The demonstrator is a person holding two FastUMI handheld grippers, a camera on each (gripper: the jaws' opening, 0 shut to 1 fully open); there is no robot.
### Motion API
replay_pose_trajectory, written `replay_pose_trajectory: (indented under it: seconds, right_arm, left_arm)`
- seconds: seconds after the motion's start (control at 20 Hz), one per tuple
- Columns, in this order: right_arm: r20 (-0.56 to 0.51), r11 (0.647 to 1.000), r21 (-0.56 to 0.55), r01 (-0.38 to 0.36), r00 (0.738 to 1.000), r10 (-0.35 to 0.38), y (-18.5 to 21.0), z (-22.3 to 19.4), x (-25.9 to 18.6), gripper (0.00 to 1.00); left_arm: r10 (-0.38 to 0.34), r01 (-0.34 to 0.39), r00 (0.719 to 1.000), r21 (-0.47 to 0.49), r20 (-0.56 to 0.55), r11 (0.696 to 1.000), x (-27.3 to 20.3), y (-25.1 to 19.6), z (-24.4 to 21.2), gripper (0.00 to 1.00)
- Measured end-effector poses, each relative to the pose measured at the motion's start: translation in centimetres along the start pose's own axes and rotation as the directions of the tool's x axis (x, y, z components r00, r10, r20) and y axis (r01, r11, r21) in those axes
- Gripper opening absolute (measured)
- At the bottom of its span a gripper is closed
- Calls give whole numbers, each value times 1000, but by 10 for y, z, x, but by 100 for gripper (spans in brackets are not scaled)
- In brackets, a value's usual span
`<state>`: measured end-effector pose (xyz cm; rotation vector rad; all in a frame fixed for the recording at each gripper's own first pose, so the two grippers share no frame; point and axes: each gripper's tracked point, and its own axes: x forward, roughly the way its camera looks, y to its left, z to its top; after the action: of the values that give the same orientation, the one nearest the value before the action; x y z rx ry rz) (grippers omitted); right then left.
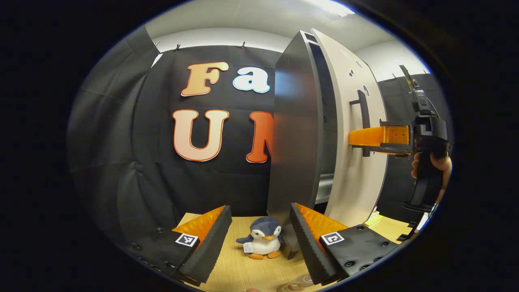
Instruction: Open the cabinet door with the right hand, grasp the bottle in the cabinet with the left hand and place it on the coaster, then close the cabinet door with the right hand.
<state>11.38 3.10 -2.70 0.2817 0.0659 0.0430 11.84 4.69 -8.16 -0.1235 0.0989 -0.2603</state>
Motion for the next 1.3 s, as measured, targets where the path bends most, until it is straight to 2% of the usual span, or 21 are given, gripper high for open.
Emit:
replay_pose_trajectory:
  seconds: [0.1, 0.2, 0.4, 0.65, 0.75, 1.0, 1.3]
  right_arm:
    - [-8, 999, -31, 20, 1000, -20, 1, -1, 4, 78]
    - [-14, 999, -42, 32, 999, -33, 1, -3, 7, 78]
    - [-6, 999, -13, 52, 999, -52, 3, -2, 10, 80]
    - [-5, 998, -16, 65, 998, -65, 3, -4, 10, 82]
    - [-8, 999, -15, 51, 999, -51, 4, -4, 12, 82]
    - [-19, 1000, -12, 13, 1000, -14, 8, -2, 4, 91]
    - [-14, 998, -56, -38, 999, 37, 4, 8, -32, 93]
  left_arm:
    - [-25, 25, 1000, -44, 2, 999, 4, -2, 2, 94]
    - [-16, 17, 1000, -59, 14, 998, 5, 4, 9, 94]
    - [38, -38, 999, 8, 32, 999, 5, 19, 15, 94]
    - [59, -59, 998, 10, 29, 998, -2, 19, 18, 94]
    - [69, -70, 997, 5, 33, 998, -5, 17, 23, 94]
    - [119, -121, 992, 26, 47, 992, -16, 10, 30, 95]
    - [181, -182, 982, 13, 44, 983, -31, -6, 34, 94]
